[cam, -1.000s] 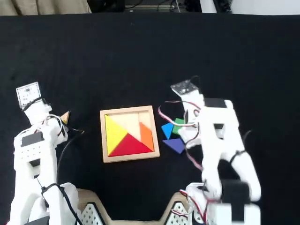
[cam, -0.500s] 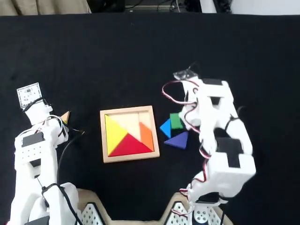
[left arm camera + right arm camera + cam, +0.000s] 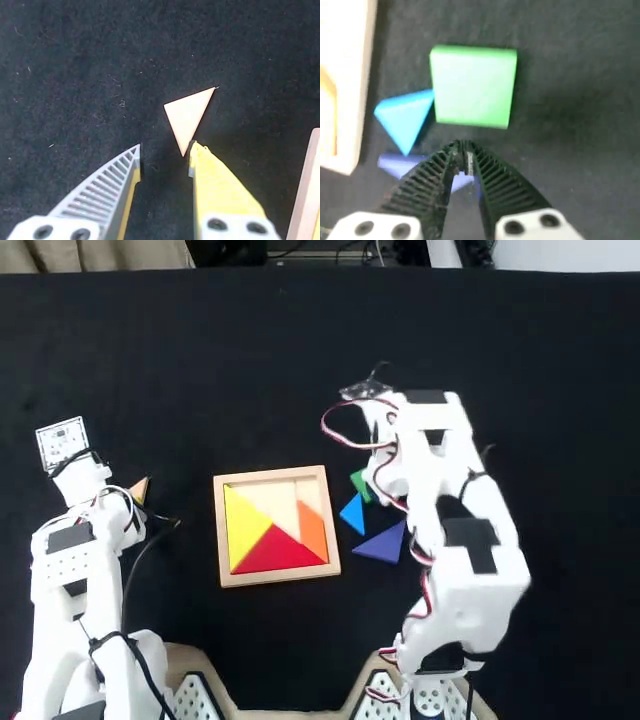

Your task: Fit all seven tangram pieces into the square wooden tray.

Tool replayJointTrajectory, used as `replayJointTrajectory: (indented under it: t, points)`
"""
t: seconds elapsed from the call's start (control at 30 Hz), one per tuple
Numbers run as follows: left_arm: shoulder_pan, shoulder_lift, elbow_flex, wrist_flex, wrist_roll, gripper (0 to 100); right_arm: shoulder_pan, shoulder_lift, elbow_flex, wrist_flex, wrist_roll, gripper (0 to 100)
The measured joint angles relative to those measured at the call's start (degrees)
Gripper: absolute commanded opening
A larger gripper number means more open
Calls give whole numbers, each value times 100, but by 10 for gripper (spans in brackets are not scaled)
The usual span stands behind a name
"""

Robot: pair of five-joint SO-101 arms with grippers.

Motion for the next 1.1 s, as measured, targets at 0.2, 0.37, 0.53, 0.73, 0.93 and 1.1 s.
replayJointTrajectory:
  t: [0.2,0.37,0.53,0.73,0.93,1.1]
  points:
    - [0,0,0,0,0,166,-378,-1099,1125,18,484,11]
    - [0,0,0,0,0,166,-738,-1152,1776,-360,484,11]
    - [0,0,0,0,0,166,-642,-1231,1908,211,554,11]
    - [0,0,0,0,0,166,-545,-1257,2488,88,782,11]
    - [0,0,18,0,-9,166,44,-879,2418,-308,826,11]
    - [0,0,105,0,-9,166,510,-229,1741,-343,1002,11]
